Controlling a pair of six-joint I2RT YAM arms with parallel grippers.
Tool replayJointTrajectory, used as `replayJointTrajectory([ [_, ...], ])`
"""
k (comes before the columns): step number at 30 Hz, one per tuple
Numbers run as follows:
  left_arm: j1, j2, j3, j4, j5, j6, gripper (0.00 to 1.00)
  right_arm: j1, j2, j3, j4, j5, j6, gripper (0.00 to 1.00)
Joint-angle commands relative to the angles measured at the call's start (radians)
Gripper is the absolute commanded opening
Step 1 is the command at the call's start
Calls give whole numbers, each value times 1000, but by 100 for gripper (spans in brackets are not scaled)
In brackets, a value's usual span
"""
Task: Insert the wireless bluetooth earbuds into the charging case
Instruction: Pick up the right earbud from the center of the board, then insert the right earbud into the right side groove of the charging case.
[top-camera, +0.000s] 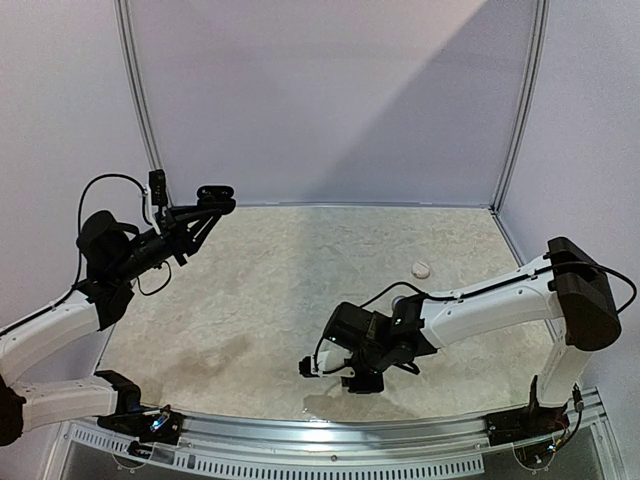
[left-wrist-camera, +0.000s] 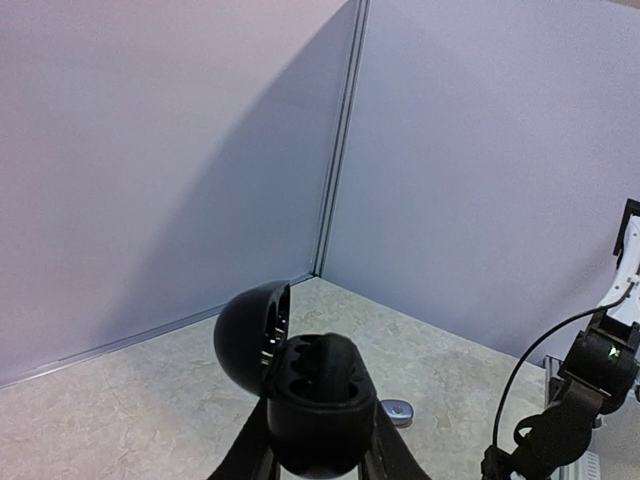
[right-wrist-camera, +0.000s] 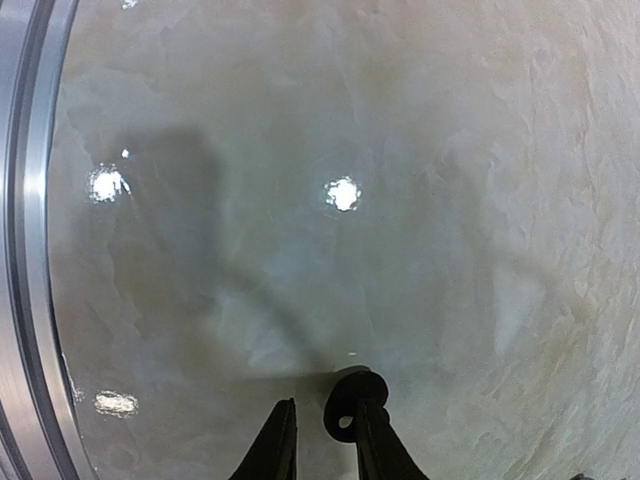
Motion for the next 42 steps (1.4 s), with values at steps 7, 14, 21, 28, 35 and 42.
replayJointTrajectory([
  [7,8,4,26,-17,12,5,0,-26,58,1,-1,53,-34,19],
  [14,7,3,24,-17,12,4,0,-40,62,7,-8,58,-46,13],
  [21,6,3,24,-17,12,6,0,-42,54,24,-26,49,-44,8],
  [28,8,3,23,-17,16,9,0,-51,42,54,-64,21,-28,6],
  [35,5,22,8,-36,107,53,0,-99,-68,184,-181,-48,21,3],
  [42,0,79,5,98,350,58,0,-104,-111,596,-439,-127,16,2],
])
